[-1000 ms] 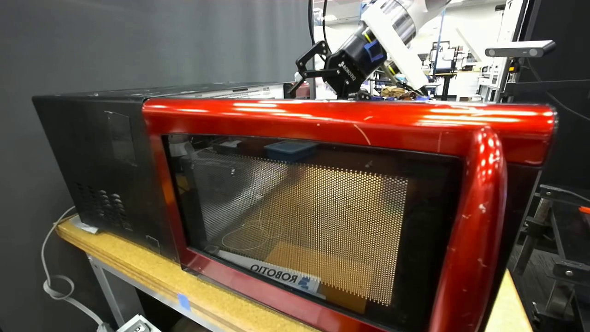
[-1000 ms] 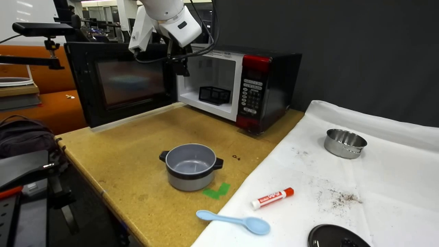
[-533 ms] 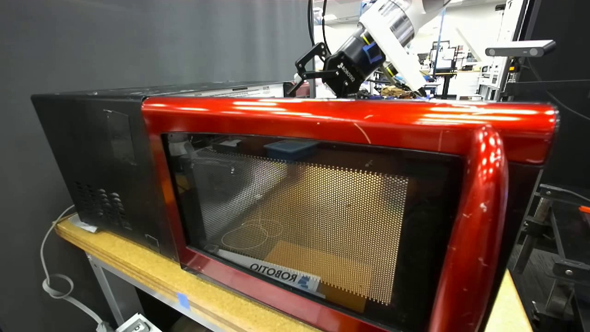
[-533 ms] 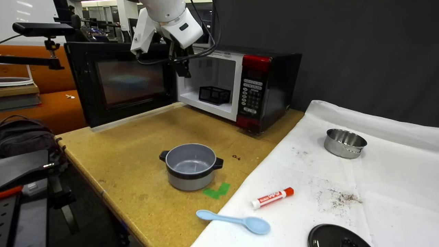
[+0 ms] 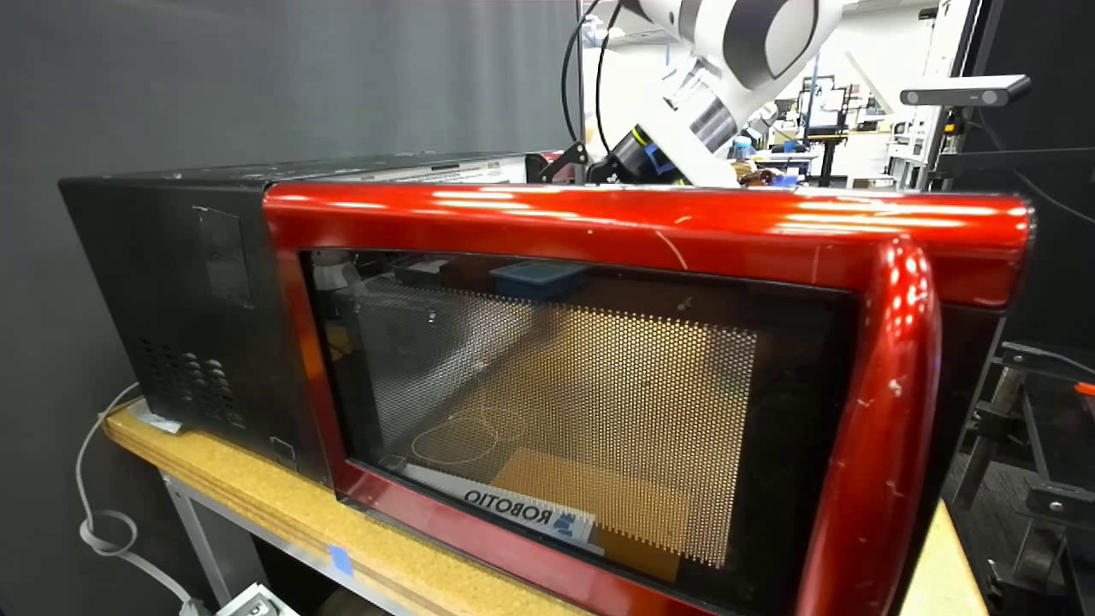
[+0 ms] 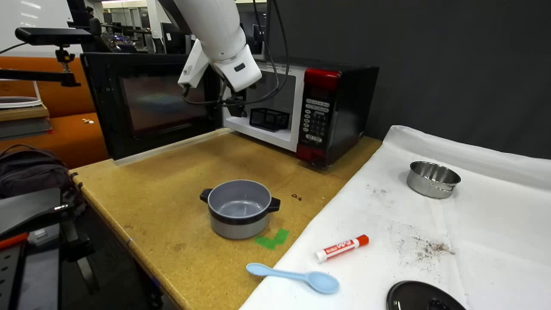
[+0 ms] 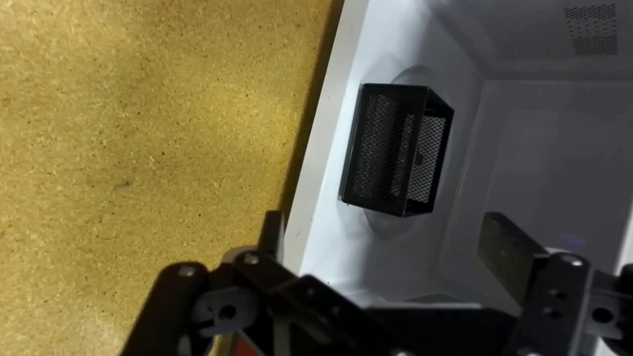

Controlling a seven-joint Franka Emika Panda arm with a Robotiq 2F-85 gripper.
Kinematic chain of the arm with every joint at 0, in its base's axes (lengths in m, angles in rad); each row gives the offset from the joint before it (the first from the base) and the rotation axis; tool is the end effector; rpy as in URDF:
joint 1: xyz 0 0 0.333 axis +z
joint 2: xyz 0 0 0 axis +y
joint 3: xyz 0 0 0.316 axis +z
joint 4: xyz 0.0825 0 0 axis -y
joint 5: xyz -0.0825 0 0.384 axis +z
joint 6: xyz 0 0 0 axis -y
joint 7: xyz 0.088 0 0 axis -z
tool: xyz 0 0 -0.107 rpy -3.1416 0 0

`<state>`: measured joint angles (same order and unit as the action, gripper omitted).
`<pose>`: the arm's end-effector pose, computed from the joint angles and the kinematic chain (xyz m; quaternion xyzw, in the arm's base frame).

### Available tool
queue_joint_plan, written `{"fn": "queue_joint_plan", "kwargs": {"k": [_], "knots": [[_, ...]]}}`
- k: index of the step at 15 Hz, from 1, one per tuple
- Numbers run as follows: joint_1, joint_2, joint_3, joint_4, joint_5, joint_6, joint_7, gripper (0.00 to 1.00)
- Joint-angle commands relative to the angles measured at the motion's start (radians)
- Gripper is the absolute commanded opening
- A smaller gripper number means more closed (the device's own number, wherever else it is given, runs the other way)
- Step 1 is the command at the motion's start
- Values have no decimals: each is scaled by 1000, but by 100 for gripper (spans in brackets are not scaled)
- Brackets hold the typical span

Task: Remove the black basket out of the microwave and put it to the left of the marker

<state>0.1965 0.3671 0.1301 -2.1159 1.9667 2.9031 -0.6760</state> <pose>0.5373 0.1233 0.2313 -0.8274 0.4067 -0.1639 0.3510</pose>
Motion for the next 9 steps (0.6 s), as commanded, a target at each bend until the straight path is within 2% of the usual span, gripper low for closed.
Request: {"fn": "queue_joint_plan", "kwargs": {"k": [1,5,9], "knots": [[10,112,-13,115,111,-22,-43,100],[47,216,-14,225,172,-28,-68,100],[84,274,-20,304,183,8,-57,100]]}}
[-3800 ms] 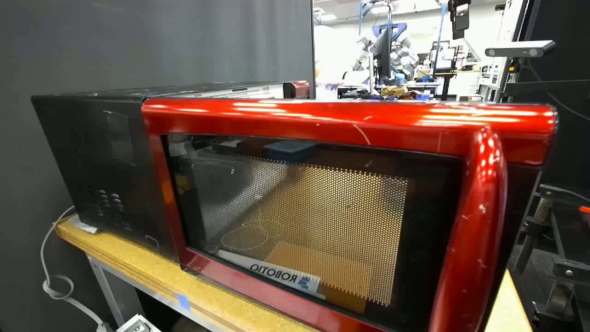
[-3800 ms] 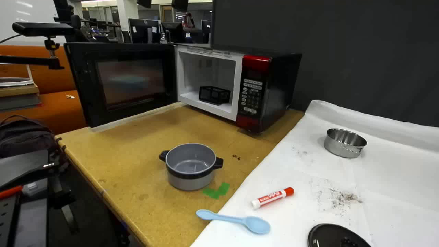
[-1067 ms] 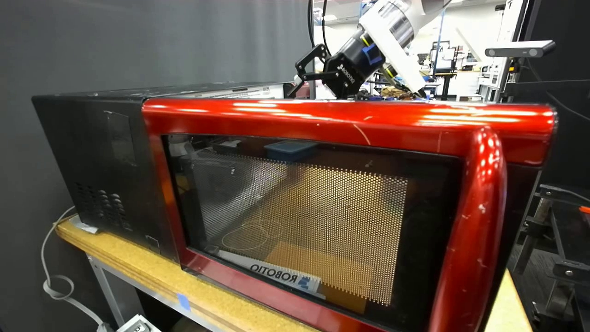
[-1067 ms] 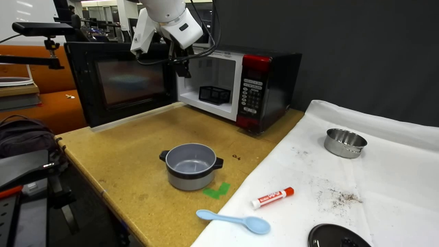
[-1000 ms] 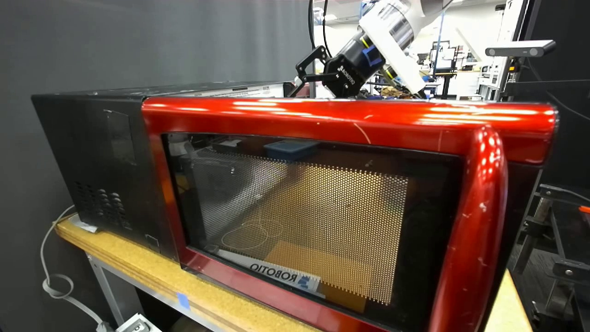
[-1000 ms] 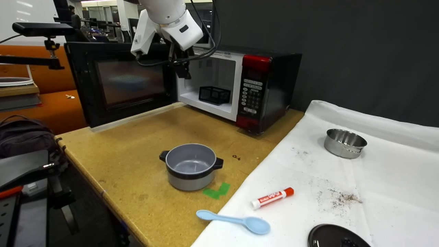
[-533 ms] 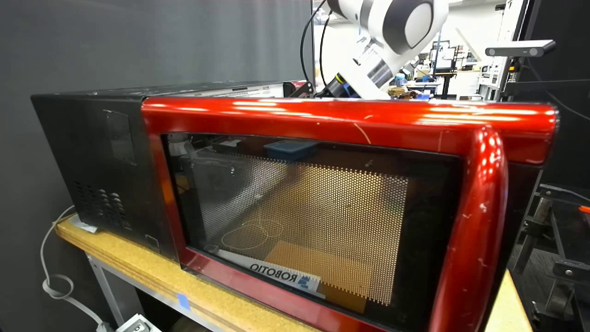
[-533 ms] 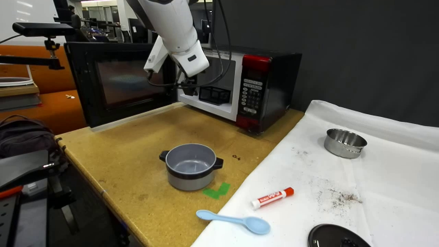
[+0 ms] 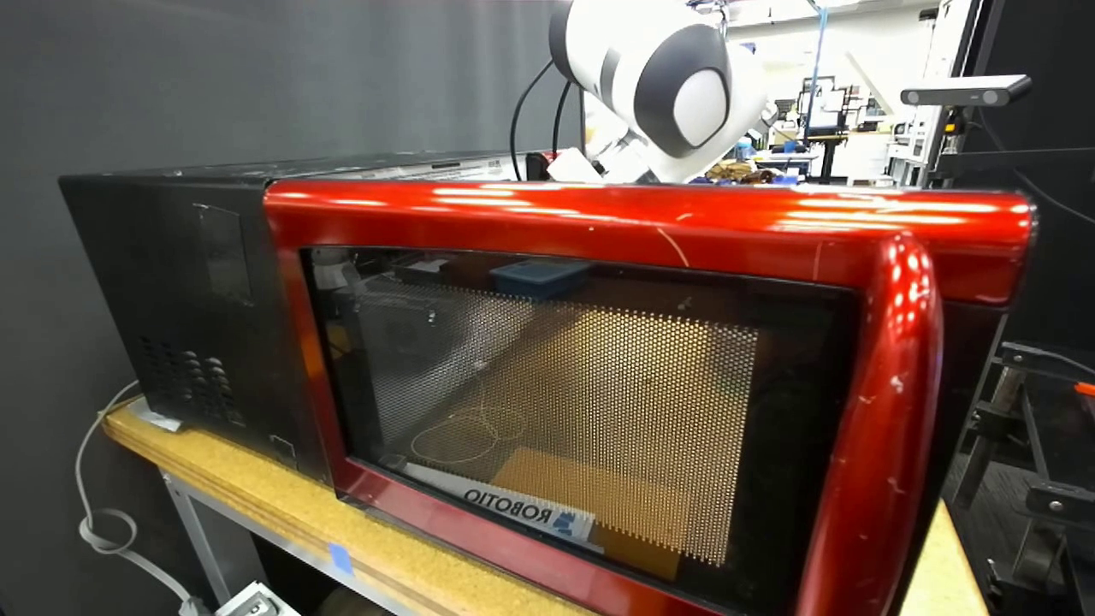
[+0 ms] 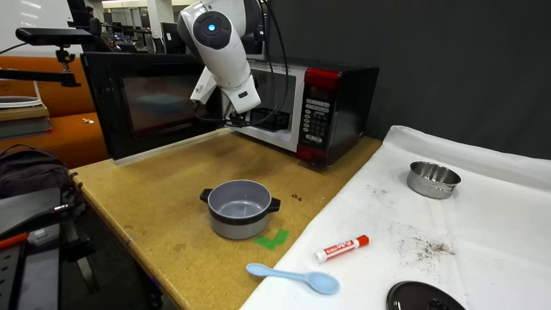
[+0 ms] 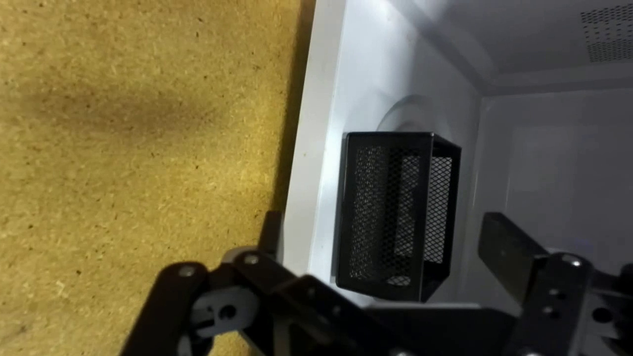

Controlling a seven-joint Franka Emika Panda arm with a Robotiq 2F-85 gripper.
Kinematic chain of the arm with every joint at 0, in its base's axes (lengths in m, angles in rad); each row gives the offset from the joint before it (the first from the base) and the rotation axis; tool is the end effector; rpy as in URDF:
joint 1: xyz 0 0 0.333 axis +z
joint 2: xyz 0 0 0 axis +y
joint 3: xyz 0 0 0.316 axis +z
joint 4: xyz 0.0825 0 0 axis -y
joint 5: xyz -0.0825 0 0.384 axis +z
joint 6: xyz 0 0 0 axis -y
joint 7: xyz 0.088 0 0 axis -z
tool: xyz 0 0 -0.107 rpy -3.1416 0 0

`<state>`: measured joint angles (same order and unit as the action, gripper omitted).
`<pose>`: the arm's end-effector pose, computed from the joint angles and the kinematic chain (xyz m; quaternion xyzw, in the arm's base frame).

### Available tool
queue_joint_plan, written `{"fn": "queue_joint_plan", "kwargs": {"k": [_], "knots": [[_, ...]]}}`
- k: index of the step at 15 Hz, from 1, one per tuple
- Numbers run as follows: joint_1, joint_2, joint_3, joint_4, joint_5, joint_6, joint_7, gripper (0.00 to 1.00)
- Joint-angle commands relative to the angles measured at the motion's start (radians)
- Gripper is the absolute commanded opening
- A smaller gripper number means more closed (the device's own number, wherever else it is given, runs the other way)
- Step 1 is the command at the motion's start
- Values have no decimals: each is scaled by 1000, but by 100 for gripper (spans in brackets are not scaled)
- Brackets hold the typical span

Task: Remove the black basket out of the microwave and put it to the left of the marker

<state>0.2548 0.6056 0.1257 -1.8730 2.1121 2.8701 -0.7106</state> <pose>0.5794 0.1775 0.1755 -0.8000 0.4321 -0.1397 0.3921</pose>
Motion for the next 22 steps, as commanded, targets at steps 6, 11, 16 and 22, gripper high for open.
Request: {"fn": "queue_joint_plan", "kwargs": {"k": [6,11,16,22], "knots": [[78,102,-55,196,107,136,-38,100],[126,189,-77,300,111,170,-7,100],[139,254,-63,348,71,225,42,100],[142,263,-67,368,78,262,52,62]]}}
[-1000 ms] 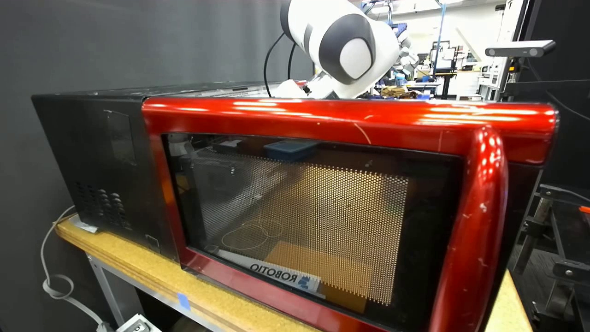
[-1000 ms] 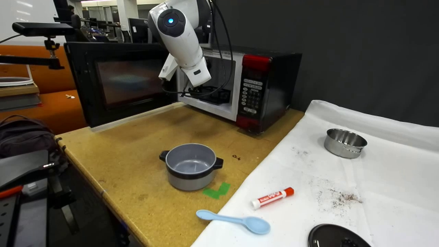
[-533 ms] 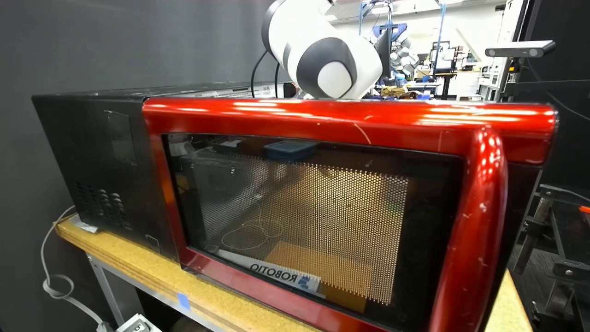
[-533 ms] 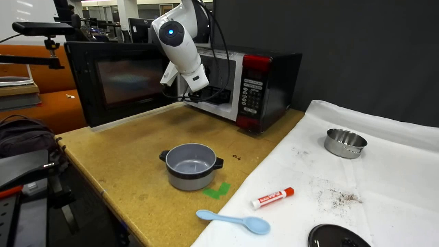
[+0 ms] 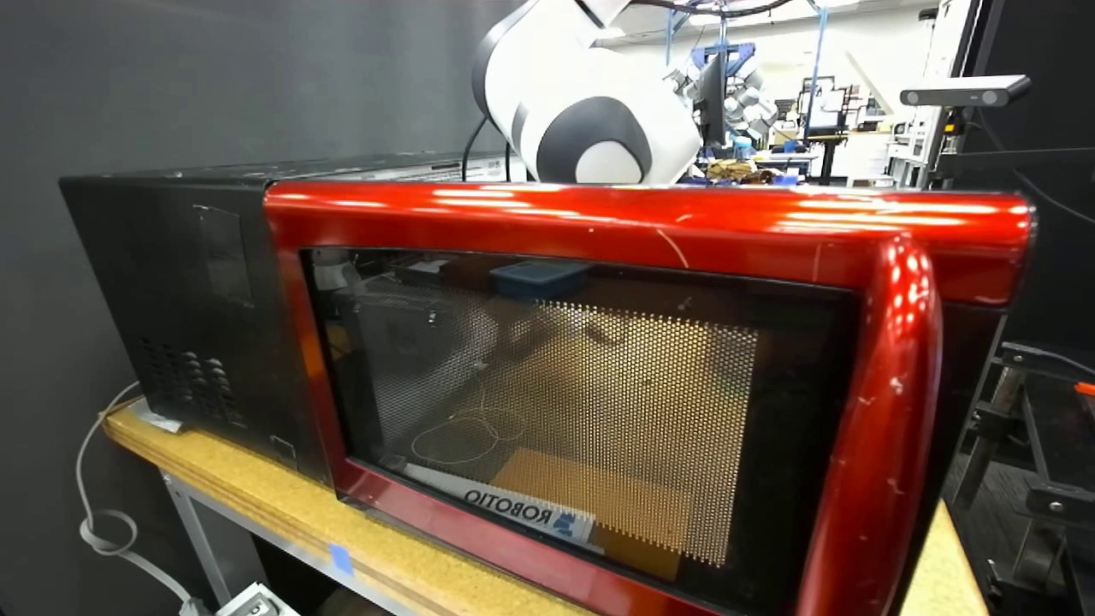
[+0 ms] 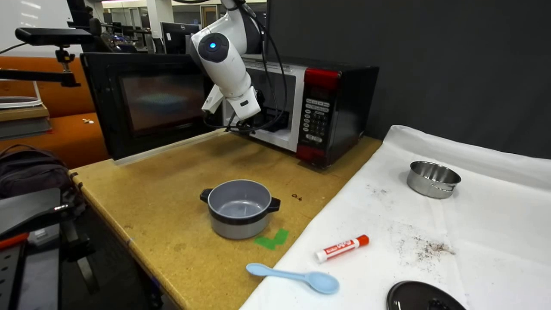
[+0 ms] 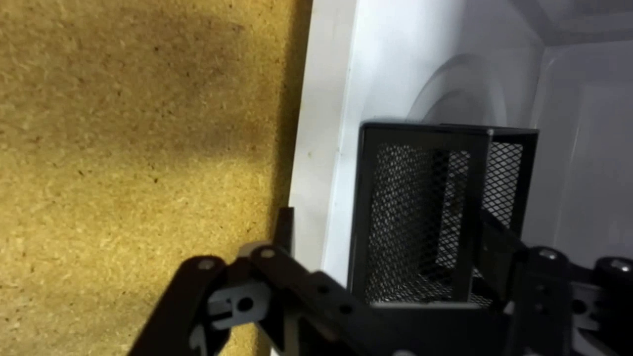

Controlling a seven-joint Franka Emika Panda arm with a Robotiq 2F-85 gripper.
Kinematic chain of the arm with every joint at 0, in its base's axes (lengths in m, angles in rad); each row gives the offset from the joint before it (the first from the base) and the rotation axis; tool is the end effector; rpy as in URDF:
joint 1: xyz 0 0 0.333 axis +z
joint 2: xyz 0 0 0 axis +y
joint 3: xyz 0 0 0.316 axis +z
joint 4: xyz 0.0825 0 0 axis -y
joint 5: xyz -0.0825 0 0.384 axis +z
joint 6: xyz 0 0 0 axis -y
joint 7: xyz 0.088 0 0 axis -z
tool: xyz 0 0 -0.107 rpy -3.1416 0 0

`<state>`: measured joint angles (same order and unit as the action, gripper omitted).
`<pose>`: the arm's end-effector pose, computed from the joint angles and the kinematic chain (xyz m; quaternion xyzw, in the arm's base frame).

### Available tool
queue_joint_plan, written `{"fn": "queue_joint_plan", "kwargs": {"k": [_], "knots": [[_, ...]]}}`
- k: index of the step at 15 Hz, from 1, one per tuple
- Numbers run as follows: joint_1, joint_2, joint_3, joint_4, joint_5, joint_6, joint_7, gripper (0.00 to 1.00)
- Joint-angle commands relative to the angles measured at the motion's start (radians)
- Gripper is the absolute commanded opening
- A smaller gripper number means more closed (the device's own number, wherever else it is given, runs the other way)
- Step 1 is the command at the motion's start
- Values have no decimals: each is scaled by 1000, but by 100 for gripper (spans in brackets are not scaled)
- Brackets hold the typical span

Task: Remove the black basket out of the microwave and put it to the left of the marker

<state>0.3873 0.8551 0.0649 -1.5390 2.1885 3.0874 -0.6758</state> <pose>0.6196 0.2210 0.1360 -0.7912 0.4772 -0.1788 0.3382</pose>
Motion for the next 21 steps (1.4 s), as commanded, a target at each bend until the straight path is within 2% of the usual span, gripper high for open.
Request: {"fn": "queue_joint_plan", "kwargs": {"k": [1,8,9,13,16,21], "knots": [[9,12,-6,34,2,49,17,55],[12,-9,-24,14,31,42,-2,6],[13,-12,-30,10,38,41,-5,2],[33,-37,-76,-27,99,25,-31,2],[68,-69,-141,-70,186,2,-69,3],[138,-183,-214,-258,293,-60,-144,1]]}}
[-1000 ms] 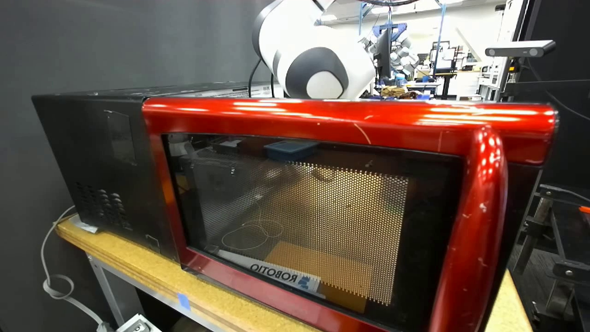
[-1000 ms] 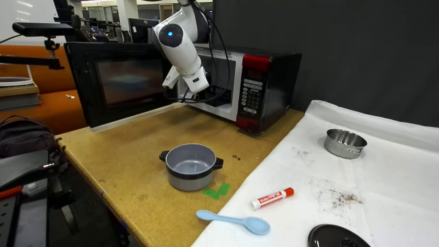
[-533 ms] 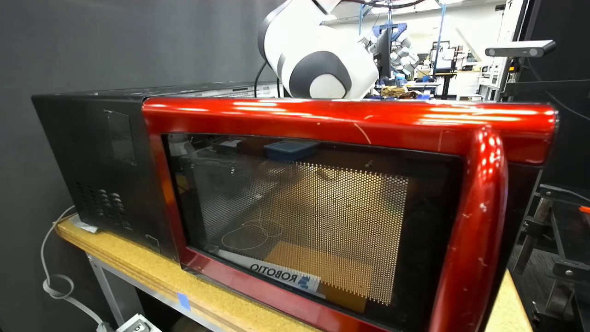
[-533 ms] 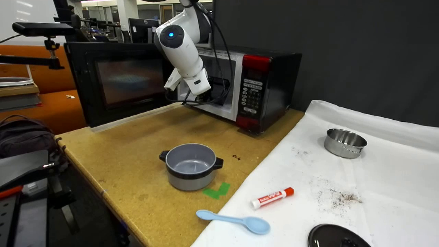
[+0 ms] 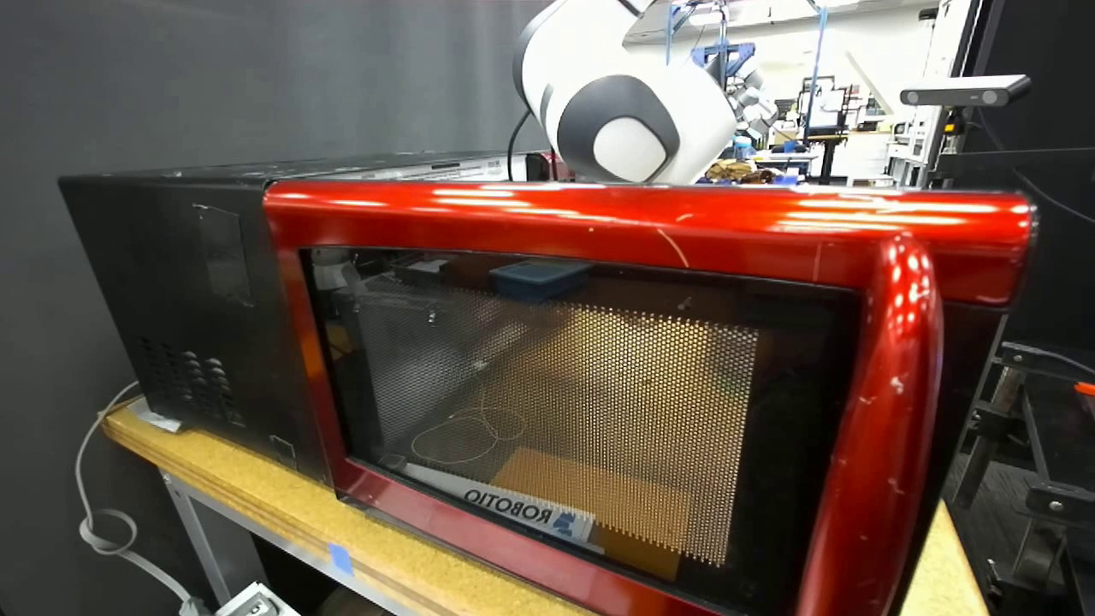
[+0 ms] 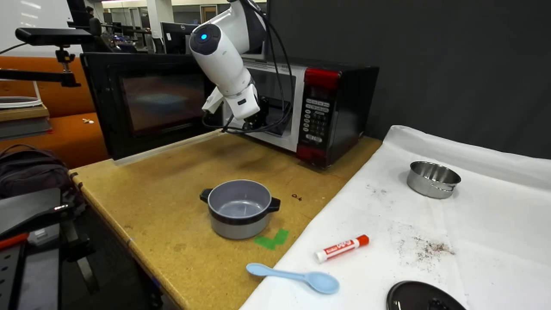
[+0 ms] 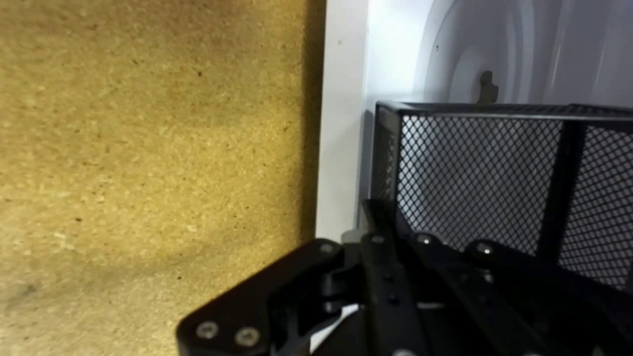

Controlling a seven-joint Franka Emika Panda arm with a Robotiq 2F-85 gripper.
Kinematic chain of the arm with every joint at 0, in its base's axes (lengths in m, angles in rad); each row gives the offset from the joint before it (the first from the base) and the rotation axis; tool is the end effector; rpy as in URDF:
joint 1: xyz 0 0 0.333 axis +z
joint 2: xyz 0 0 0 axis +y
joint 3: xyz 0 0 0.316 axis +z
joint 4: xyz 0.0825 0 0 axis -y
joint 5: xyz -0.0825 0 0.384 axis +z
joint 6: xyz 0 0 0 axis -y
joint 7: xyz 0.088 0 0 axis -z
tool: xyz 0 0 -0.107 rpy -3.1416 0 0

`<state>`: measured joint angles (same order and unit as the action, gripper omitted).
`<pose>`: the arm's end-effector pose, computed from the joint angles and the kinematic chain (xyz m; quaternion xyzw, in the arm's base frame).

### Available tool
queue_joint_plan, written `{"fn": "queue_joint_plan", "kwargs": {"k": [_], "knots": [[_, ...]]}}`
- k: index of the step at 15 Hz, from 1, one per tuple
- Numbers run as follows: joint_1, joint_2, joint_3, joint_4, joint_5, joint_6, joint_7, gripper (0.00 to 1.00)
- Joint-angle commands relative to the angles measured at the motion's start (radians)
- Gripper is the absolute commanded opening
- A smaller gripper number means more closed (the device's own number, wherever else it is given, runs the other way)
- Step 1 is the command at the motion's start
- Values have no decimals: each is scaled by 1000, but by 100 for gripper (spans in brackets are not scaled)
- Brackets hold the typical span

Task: Remove the black basket out of the microwave and put it to the left of the marker

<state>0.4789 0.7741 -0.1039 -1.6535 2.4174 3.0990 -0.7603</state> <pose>0.5966 0.1804 0.1468 -0.7646 0.5307 -0.2054 0.3026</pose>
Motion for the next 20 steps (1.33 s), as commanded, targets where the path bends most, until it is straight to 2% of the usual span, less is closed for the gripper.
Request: {"fn": "queue_joint_plan", "kwargs": {"k": [1,3,6,8,10,11,12,15,17,20], "knots": [[55,-129,-44,-190,70,-80,-72,1],[54,-197,-15,-295,51,-85,-82,1],[17,-312,41,-447,-17,-32,-51,1],[-27,-382,87,-527,-86,21,-12,1],[-105,-429,173,-592,-183,71,62,1],[-87,-438,170,-634,-295,79,192,1],[-184,-437,267,-653,-309,105,186,1],[-293,-393,391,-727,-456,118,347,1],[-361,-355,456,-763,-555,110,439,1],[-427,-317,512,-804,-710,116,579,1]]}}
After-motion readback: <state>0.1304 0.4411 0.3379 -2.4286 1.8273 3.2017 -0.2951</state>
